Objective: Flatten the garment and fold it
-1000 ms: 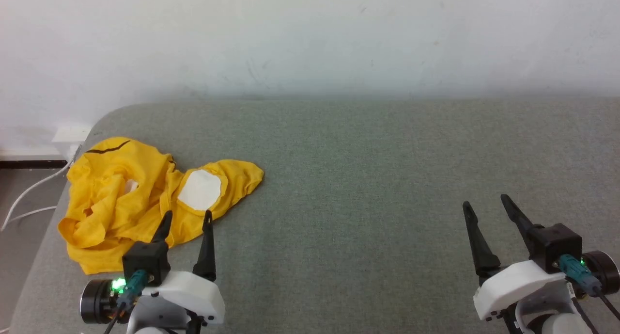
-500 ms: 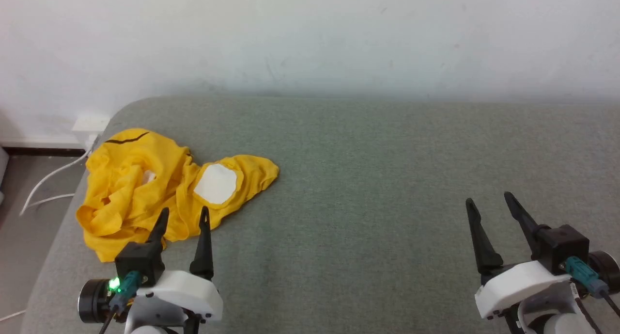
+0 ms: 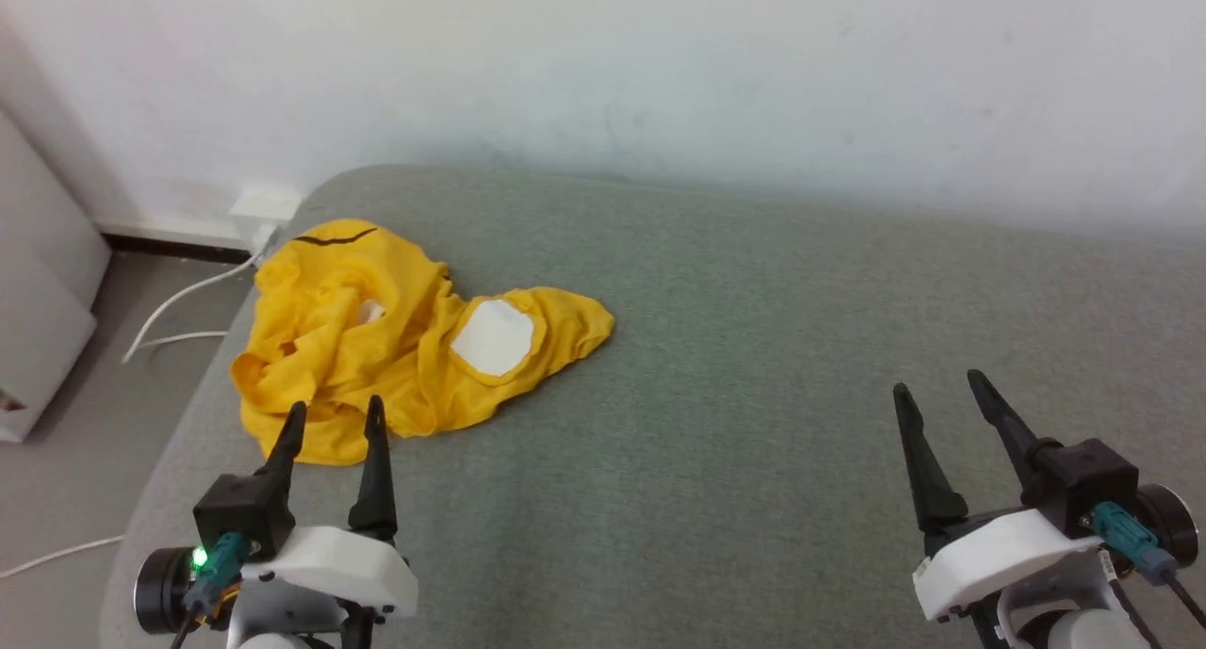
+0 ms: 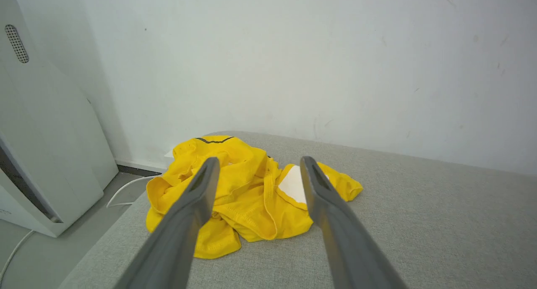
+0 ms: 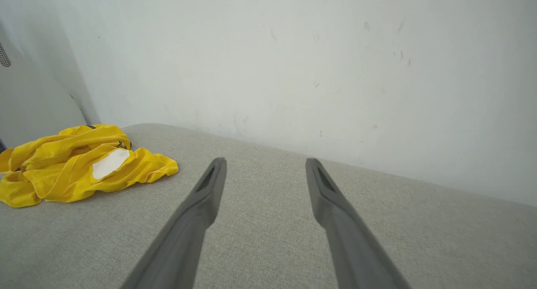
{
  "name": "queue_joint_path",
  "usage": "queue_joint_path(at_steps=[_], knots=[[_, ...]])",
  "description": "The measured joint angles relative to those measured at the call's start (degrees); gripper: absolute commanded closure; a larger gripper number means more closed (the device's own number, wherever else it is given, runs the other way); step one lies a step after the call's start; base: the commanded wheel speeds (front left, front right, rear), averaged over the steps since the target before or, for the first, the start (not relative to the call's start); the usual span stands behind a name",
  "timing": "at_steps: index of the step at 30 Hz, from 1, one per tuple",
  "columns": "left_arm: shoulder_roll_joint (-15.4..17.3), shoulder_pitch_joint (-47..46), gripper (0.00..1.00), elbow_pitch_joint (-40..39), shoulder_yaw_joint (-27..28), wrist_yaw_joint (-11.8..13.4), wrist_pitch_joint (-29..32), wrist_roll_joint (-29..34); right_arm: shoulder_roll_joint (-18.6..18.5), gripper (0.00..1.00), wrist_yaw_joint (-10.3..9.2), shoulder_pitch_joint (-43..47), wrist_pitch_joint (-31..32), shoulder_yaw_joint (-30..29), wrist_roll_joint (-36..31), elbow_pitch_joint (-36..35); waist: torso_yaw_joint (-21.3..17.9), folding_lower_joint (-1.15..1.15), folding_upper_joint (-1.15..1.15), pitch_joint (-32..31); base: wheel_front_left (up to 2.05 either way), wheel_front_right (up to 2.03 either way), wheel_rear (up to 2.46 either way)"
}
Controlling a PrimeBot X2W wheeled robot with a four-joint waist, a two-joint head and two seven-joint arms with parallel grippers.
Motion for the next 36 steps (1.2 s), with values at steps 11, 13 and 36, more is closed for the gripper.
queue_joint_path(at_steps=[11, 13, 36], knots=[[0.0, 0.1, 0.0, 0.4, 0.7, 0.0, -1.3, -1.4, 0.0, 0.0, 0.0, 0.0, -0.8, 1.1, 1.0, 0.1, 5.6, 0.0, 0.0, 0.0, 0.0, 0.0, 0.0], [0.0, 0.1, 0.0, 0.4, 0.8, 0.0, -1.4, -1.8, 0.0, 0.0, 0.0, 0.0, -1.2, 1.2, 1.1, 0.1, 6.5, 0.0, 0.0, 0.1, 0.0, 0.0, 0.0], [0.0, -5.3, 0.0, 4.3, -1.0, -1.4, -4.2, -5.0, 0.0, 0.0, 0.0, -1.1, -2.4, 2.9, 2.4, -0.3, 12.5, 0.01, 0.0, 3.5, -0.01, -0.01, -0.01]])
